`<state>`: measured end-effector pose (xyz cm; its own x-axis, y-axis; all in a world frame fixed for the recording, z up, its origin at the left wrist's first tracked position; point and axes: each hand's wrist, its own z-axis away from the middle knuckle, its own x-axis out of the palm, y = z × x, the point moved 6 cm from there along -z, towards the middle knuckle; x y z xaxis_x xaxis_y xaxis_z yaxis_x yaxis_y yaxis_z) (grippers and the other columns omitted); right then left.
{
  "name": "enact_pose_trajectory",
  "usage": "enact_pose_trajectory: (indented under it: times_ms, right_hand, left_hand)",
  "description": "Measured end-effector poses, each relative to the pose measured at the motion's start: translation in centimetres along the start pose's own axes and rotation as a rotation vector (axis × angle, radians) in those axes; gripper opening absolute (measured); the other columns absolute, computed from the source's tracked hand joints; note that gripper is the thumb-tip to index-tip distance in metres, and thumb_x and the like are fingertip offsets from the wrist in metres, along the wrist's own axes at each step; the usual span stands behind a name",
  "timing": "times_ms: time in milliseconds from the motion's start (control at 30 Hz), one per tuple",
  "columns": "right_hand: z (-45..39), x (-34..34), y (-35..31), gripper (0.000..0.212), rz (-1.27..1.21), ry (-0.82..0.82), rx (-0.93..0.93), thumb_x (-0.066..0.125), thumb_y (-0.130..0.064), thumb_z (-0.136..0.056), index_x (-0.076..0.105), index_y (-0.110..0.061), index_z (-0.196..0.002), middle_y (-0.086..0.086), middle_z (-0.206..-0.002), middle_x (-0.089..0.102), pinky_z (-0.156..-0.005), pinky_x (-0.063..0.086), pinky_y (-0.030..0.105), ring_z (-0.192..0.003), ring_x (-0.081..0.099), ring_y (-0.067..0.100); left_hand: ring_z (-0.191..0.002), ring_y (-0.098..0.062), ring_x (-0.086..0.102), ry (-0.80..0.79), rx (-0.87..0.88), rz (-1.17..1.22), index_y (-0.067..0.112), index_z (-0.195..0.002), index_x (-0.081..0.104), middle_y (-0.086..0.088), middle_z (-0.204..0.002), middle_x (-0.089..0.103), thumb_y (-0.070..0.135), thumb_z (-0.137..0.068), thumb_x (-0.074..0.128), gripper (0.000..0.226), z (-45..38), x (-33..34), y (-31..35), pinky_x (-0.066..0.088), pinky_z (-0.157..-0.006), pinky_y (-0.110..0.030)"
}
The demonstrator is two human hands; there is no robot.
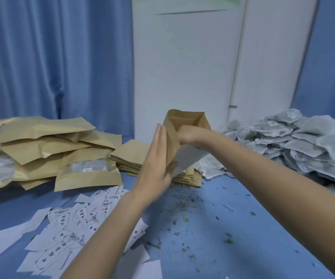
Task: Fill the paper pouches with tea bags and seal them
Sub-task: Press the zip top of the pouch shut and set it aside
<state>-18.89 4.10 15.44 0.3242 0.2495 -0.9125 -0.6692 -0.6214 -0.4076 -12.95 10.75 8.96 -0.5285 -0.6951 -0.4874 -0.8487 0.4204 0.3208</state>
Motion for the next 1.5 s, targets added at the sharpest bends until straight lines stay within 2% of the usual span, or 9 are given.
enact_pose_trajectory:
  times_ms: [167, 300, 400, 533, 733, 900, 1133, 1367, 1500]
  right_hand:
    - [2.1, -5.8, 0.5, 0.053, 0.168, 0.273, -0.130, 0.028, -0.046, -0.099, 0.049, -0.012, -0.064, 0.001, -0.069, 0.050, -0.062, 0.033, 0.030, -0.077, 0.046, 0.020]
    - [4.3, -10.2, 2.1, 0.070, 0.061, 0.394, -0.231, 0.030, -0.069, -0.086, 0.070, -0.013, -0.079, 0.003, -0.079, 0.065, -0.068, 0.042, 0.023, -0.074, 0.057, 0.015]
    - [5.9, -12.1, 2.9, 0.085, 0.075, 0.412, -0.326, 0.032, -0.085, -0.071, 0.070, -0.009, -0.069, 0.013, -0.077, 0.068, -0.070, 0.047, 0.036, -0.072, 0.059, 0.028]
    - [7.1, -13.0, 3.3, 0.066, 0.093, 0.408, -0.459, 0.044, -0.077, -0.069, 0.021, -0.019, -0.048, -0.008, -0.049, 0.017, -0.050, 0.012, 0.028, -0.048, 0.016, 0.012]
    - [6.5, -12.6, 6.3, 0.068, 0.150, 0.401, -0.450, 0.066, -0.067, -0.063, 0.030, -0.011, -0.049, -0.005, -0.051, 0.017, -0.048, 0.012, 0.025, -0.052, 0.018, 0.011]
    - [4.5, -12.0, 9.3, 0.064, 0.357, 0.489, -0.294, 0.061, -0.065, -0.067, 0.025, -0.015, -0.048, -0.002, -0.047, 0.018, -0.052, 0.021, 0.030, -0.051, 0.022, 0.015]
    - [3.7, -10.5, 10.4, 0.046, 0.491, 0.576, -0.332, 0.062, -0.058, -0.074, 0.060, -0.012, -0.068, -0.004, -0.065, 0.049, -0.062, 0.034, 0.028, -0.069, 0.049, 0.017]
    - [3.8, -9.8, 9.1, 0.046, 0.441, 0.626, -0.362, 0.059, -0.057, -0.079, 0.053, -0.030, -0.116, -0.012, -0.110, 0.052, -0.078, 0.038, 0.026, -0.099, 0.050, 0.007]
    - [2.2, -9.0, 6.9, 0.029, 0.401, 0.450, -0.331, 0.057, -0.049, -0.086, 0.064, -0.029, -0.105, -0.013, -0.102, 0.058, -0.083, 0.042, 0.029, -0.101, 0.052, 0.010]
  left_hand:
    - [-0.139, -0.012, 0.031, -0.078, -0.086, 0.255, 0.031, -0.146, 0.010, -0.001, -0.154, 0.029, -0.002, -0.090, 0.056, 0.080, -2.8, -1.0, 1.3, 0.029, -0.110, -0.023]
    - [-0.094, 0.008, 0.062, -0.096, -0.244, 0.656, 0.025, -0.124, 0.054, 0.017, -0.107, 0.068, 0.000, -0.088, 0.059, 0.044, -4.5, -2.6, 1.4, 0.049, -0.073, -0.010]
    - [-0.077, -0.002, 0.068, -0.105, -0.311, 0.816, 0.019, -0.104, 0.061, 0.013, -0.086, 0.073, 0.005, -0.087, 0.059, 0.021, -5.8, -3.3, 1.0, 0.051, -0.061, -0.015]
    - [-0.075, -0.014, 0.070, -0.184, -0.402, 0.969, 0.009, -0.100, 0.063, 0.000, -0.085, 0.074, 0.016, -0.076, 0.059, 0.025, -6.8, -1.8, 0.3, 0.056, -0.063, -0.025]
    - [-0.078, -0.019, 0.071, -0.191, -0.523, 1.149, 0.012, -0.085, 0.076, -0.006, -0.090, 0.074, 0.015, -0.075, 0.060, 0.020, -6.1, 1.2, -2.1, 0.057, -0.062, -0.029]
    - [-0.073, -0.017, 0.070, -0.249, -0.569, 1.195, 0.012, -0.085, 0.077, -0.004, -0.085, 0.073, 0.015, -0.075, 0.059, 0.021, -5.0, 3.4, -2.9, 0.057, -0.060, -0.028]
    - [-0.100, -0.024, 0.067, -0.219, -0.669, 1.252, 0.005, -0.113, 0.066, -0.010, -0.109, 0.070, 0.039, -0.085, 0.060, 0.044, -5.2, 5.1, -3.7, 0.057, -0.077, -0.031]
    - [-0.079, -0.009, 0.070, 0.101, -0.557, 0.821, 0.015, -0.085, 0.071, 0.002, -0.086, 0.075, 0.049, -0.076, 0.061, 0.037, -6.9, 4.4, -2.9, 0.053, -0.063, -0.017]
    - [-0.064, 0.001, 0.065, 0.136, -0.527, 0.801, 0.023, -0.070, 0.072, 0.011, -0.070, 0.071, 0.047, -0.081, 0.059, 0.029, -6.9, 4.9, -2.1, 0.047, -0.054, -0.012]
